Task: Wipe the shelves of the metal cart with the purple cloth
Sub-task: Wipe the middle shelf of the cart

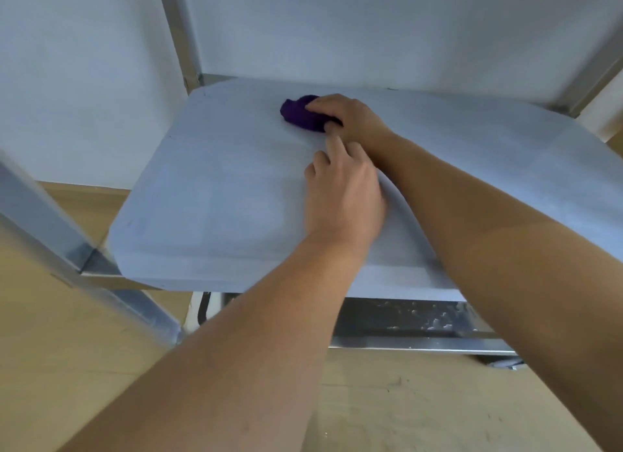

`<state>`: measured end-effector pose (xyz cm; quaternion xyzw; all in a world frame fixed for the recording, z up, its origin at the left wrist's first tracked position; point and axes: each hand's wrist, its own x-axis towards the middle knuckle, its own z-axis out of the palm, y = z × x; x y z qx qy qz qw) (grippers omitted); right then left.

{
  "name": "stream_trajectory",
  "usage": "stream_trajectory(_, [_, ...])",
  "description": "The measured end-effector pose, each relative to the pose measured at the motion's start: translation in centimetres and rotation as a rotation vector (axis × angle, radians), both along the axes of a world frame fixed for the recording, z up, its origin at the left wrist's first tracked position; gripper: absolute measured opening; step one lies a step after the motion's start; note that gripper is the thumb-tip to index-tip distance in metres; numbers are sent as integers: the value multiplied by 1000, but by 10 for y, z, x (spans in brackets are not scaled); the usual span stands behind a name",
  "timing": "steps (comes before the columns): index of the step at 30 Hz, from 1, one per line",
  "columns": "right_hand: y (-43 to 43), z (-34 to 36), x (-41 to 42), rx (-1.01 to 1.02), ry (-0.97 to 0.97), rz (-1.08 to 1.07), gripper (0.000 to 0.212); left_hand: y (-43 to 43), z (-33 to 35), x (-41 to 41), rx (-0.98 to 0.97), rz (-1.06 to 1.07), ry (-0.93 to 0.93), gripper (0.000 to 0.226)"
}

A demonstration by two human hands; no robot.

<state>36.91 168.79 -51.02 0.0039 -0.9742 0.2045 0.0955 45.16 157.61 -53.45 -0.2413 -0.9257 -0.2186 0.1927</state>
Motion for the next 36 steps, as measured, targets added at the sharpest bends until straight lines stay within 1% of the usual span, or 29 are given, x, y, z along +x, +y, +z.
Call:
stream_trajectory(2, [-4, 0, -18, -30, -7, -5, 47, -1, 0, 0, 2, -17, 3, 23])
stream_trajectory(5, [12, -1, -27, -39, -1, -43, 47, -3, 2, -2, 39, -34, 7, 19])
stream_trajectory(6, [25, -2, -28, -39, 9, -118, 47, -3, 2, -2, 41, -39, 1, 19])
stream_trajectory(9, [69, -3, -21, -80, 14, -506, 44, 0, 2, -1, 33, -82, -5, 18])
stream_trajectory(10, [76, -3, -19, -81, -15, -598, 42, 1, 2, 0, 27, -88, -2, 17])
stream_trajectory(11, [76, -3, -21, -68, -36, -637, 39, 2, 1, -1, 25, -85, 4, 17])
stream_trajectory(12, [68, -4, -26, -52, -33, -627, 37, 2, 0, -2, 27, -76, 12, 16])
stream_trajectory(13, [56, -5, -31, -41, -14, -568, 38, 2, 0, -2, 29, -64, 19, 15])
stream_trajectory(16, [14, -7, -40, -60, 18, -227, 48, 3, -1, -4, 17, -44, 22, 16])
stream_trajectory(17, [10, -8, -41, -63, 18, -144, 49, 3, -1, -4, 9, -46, 24, 17])
stream_trajectory(18, [14, -6, -40, -66, 18, -110, 49, 3, 0, -3, 7, -54, 23, 18])
stream_trajectory(19, [23, -4, -37, -63, 22, -127, 49, 3, 1, -2, 5, -63, 22, 18])
stream_trajectory(21, [54, -5, -27, -39, 38, -293, 45, 2, 2, -3, -8, -70, 15, 17])
stream_trajectory(24, [105, -7, -4, -103, 65, -685, 42, 2, 1, -4, -19, -82, 8, 18])
stream_trajectory(25, [111, -7, -1, -114, 50, -762, 38, 1, 1, -4, -26, -85, 9, 17])
stream_trajectory(26, [109, -7, -1, -112, 34, -795, 35, 2, 1, -3, -35, -86, 8, 17])
stream_trajectory(27, [101, -6, -2, -104, 43, -775, 33, 2, 1, -4, -43, -84, 9, 18])
stream_trajectory(28, [87, -6, -4, -99, 72, -708, 33, 1, 2, -4, -47, -83, 9, 18])
stream_trajectory(30, [54, -6, -3, -71, 96, -457, 37, 0, 3, -5, -49, -82, 8, 18])
stream_trajectory(32, [35, -7, 5, -9, 71, -243, 43, -1, 5, -5, -60, -88, -1, 17])
stream_trajectory(33, [36, -5, 11, 4, 67, -201, 44, -1, 6, -4, -69, -94, -6, 16])
stream_trajectory(34, [46, -4, 19, 4, 64, -208, 45, -1, 7, -3, -78, -101, -8, 16])
stream_trajectory(36, [76, -3, 40, -21, 66, -329, 44, -1, 8, -2, -95, -112, -11, 15])
